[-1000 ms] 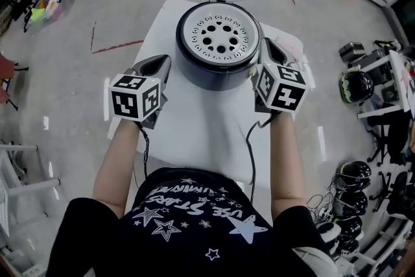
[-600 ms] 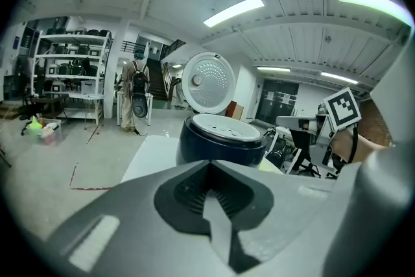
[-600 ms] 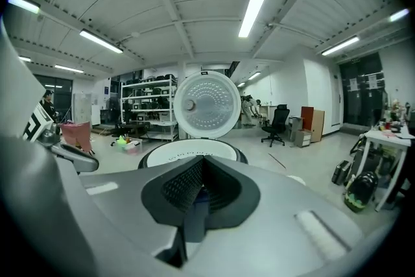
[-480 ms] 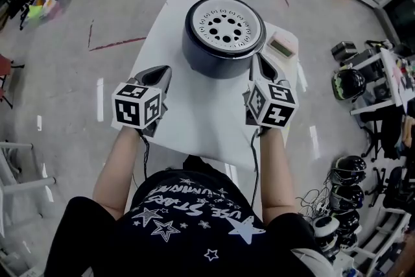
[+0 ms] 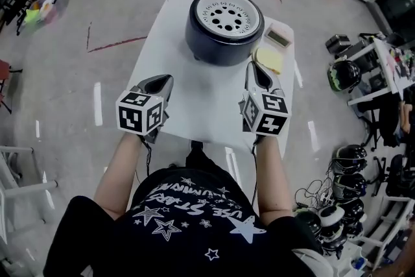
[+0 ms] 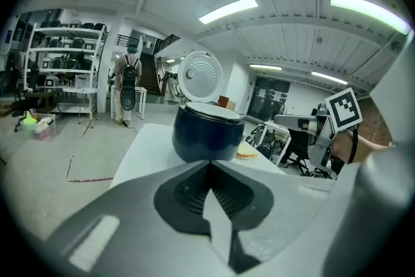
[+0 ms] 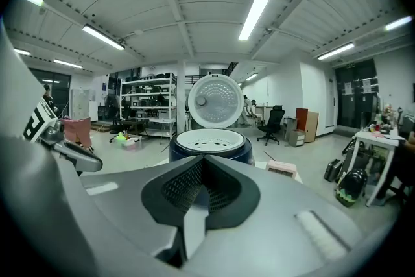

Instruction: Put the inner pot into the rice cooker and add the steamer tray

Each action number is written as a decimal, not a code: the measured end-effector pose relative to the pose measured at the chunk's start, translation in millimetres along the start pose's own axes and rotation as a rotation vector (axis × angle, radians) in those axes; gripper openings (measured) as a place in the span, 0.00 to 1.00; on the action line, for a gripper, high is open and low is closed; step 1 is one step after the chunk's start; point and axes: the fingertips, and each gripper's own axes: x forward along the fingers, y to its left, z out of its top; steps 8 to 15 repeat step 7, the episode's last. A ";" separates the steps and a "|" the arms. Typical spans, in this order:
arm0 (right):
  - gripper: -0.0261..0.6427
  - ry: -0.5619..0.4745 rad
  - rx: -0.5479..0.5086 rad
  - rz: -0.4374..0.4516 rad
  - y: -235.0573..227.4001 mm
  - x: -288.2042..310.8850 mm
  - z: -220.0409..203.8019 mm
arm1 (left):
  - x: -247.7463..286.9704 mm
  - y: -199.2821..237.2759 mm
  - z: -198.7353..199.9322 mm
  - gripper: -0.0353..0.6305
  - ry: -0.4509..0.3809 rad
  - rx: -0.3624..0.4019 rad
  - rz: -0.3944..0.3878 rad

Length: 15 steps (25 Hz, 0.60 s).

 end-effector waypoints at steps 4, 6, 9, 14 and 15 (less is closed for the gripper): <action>0.08 0.001 0.007 0.007 16.8 -16.6 -15.7 | -13.6 -3.2 -11.2 0.06 -0.001 0.001 -0.016; 0.08 0.008 0.019 0.005 24.6 -24.3 -25.0 | -21.0 -4.1 -16.0 0.06 0.001 0.005 -0.021; 0.08 0.012 0.026 0.003 28.3 -28.3 -29.7 | -24.8 -4.6 -18.4 0.06 0.002 0.008 -0.024; 0.08 0.012 0.026 0.003 28.3 -28.3 -29.7 | -24.8 -4.6 -18.4 0.06 0.002 0.008 -0.024; 0.08 0.012 0.026 0.003 28.3 -28.3 -29.7 | -24.8 -4.6 -18.4 0.06 0.002 0.008 -0.024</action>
